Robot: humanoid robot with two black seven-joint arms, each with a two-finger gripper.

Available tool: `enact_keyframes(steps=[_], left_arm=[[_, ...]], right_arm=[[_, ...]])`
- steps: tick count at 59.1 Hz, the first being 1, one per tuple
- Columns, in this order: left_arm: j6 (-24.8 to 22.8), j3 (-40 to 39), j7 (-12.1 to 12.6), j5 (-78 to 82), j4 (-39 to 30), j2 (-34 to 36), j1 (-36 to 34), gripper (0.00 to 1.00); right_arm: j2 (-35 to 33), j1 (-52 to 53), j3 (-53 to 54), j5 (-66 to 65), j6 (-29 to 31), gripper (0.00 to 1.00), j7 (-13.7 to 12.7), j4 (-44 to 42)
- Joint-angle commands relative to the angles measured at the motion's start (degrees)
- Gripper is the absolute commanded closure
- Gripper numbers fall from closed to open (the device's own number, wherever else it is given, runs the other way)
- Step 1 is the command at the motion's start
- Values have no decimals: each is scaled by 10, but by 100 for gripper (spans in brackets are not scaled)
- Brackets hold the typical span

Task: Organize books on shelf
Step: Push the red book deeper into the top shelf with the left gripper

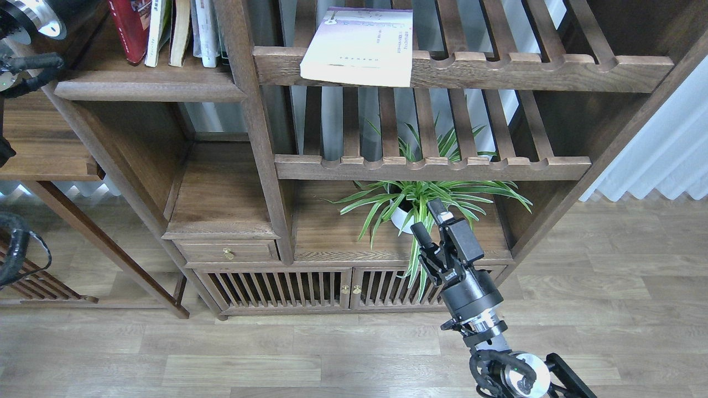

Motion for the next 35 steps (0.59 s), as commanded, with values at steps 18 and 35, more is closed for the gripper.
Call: enact_keyframes(steps=[18,35], left_arm=[[0,-19,-22,-5,7,-67,21,100],[0,-20,-23,-5,13,-61,2,100]], right_arm=[[0,-1,12,2,0,2,0,0],[0,-6,18,3,0,2,0,3]])
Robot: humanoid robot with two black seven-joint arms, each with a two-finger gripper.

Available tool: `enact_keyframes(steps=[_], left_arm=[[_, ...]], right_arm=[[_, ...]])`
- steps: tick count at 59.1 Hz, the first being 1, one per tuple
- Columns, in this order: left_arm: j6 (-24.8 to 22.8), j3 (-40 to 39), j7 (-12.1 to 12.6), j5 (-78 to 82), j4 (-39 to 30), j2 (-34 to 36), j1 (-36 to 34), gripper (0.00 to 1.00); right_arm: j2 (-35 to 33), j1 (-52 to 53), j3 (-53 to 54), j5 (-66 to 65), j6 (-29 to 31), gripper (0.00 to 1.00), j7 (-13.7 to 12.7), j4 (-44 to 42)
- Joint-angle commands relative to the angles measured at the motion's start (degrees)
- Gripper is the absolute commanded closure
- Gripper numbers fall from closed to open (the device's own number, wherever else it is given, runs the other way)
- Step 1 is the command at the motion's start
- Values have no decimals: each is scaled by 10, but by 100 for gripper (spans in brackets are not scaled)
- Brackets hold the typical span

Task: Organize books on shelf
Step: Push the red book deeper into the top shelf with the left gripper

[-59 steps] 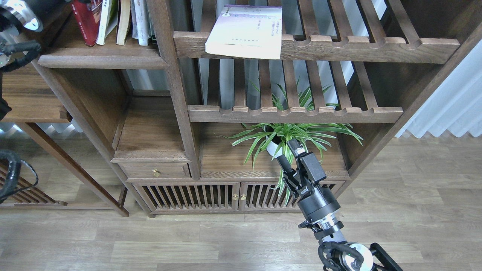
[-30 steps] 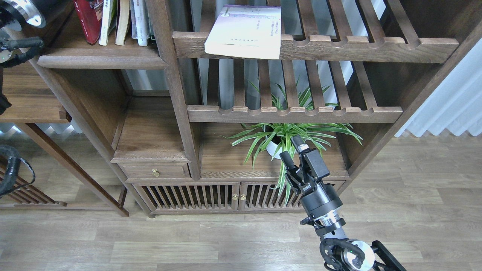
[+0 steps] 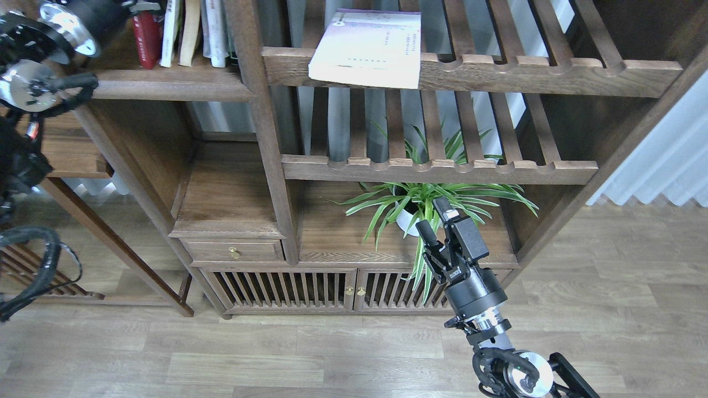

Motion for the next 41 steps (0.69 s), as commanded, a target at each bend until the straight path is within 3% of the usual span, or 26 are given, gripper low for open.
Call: enact_keyframes(steps=[1,8,11,15,33,41], left_arm=[[0,3,-1,0,-3,7,-2,99],[0,2,-1,-4,-10,9,6,97],[0,2,1,-11,-14,9,9,93],[0,5,6,-37,-18,12,20,79],[0,8,12,-86,-51,41,51,58],[0,11,32,-128,-83,61,80,54]], right_arm=[[0,0,0,0,0,2,0,3],[0,0,0,0,0,2,0,7],[0,0,0,0,0,2,0,7],[0,0,0,-1,0,2,0,7],[0,0,0,-1,0,2,0,6],[0,0,-1,-1,0,2,0,6]])
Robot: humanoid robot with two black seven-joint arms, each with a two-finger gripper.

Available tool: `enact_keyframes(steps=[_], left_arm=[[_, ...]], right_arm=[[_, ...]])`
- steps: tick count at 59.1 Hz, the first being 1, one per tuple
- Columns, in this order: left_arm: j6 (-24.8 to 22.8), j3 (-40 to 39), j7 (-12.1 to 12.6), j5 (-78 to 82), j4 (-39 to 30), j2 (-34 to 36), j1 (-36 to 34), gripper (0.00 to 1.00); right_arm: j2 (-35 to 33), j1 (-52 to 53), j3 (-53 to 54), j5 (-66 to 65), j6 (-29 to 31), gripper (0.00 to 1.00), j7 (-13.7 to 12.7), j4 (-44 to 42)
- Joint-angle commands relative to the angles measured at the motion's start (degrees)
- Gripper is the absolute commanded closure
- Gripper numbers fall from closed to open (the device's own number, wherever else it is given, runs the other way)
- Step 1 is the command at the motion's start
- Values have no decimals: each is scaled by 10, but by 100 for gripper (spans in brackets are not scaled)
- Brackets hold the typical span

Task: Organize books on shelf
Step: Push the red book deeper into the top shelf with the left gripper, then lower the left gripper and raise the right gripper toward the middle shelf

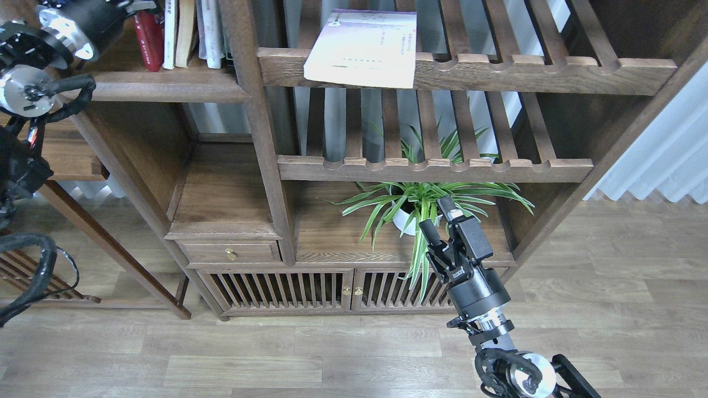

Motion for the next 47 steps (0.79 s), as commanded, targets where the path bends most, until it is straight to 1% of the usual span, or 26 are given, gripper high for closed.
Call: enact_keyframes(steps=[1,5,9,22,32,43,45,47], left_arm=[[0,-1,24,-36,-30,15,24,54],[0,-4,49,-54,-51,24,38,54],[0,-4,60,-68,-70,32,51,54],[0,-14,65,-82,-123,41,86,54],[0,-18,82,-113,-191,57,131,54],[0,-28,92,-134,-255,74,180,54],[0,-40,94,-138,-275,82,194,54],[0,-46,95,-139,-280,83,198,54]], right_arm=[[0,0,-1,0,0,2,0,0],[0,-1,-2,0,0,2,0,0],[0,-1,-3,0,0,2,1,0],[0,-4,-6,0,0,2,1,1],[0,-8,-8,0,0,2,1,0],[0,-12,-9,0,0,2,1,1],[0,-12,-10,-1,0,2,1,1],[0,-12,-10,-1,0,2,1,1]])
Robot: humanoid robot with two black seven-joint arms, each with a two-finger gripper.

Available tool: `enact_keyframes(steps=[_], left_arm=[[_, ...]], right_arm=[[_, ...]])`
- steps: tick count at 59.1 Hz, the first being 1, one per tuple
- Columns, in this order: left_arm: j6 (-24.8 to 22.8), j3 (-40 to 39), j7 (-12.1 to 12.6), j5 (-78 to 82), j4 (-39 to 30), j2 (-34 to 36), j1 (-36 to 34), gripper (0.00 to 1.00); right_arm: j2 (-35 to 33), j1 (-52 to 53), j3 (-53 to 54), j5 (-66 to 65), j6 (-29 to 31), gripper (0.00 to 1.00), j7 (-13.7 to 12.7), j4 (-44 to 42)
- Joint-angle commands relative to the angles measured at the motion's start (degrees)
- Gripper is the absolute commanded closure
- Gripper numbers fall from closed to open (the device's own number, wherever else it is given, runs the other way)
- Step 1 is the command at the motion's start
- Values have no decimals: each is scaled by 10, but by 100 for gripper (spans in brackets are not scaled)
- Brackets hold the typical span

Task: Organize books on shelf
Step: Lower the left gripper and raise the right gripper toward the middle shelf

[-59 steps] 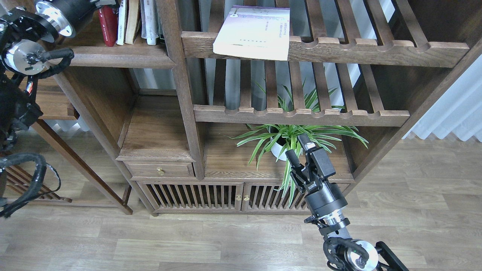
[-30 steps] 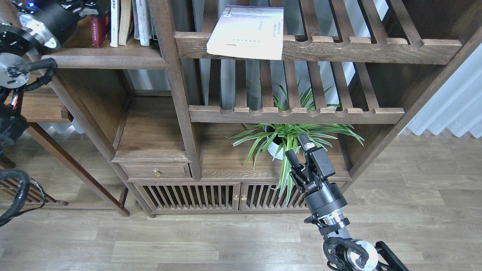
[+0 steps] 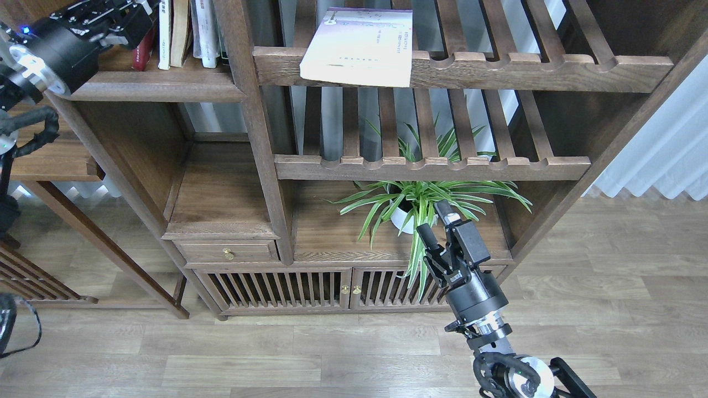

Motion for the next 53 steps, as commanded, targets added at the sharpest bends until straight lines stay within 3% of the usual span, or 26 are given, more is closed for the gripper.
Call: enact_keyframes(steps=[1,11,41,50,53], left_arm=[[0,-23,5,-9,-36,11,28,54],[0,-47,29,-55,-80,29,65,54],[0,-83,22,-229,-148,35,199,52],[0,-79,19,-256,-146,14,247,47],[0,-77,16,-261,-145,-13,285,39]], right_arm=[[0,0,-1,-2,0,2,0,0],[0,2,-2,-3,0,2,-1,0],[0,27,-29,-4,0,2,-2,0],[0,50,-36,-4,0,2,-2,2],[0,60,-37,-4,0,2,-2,5]])
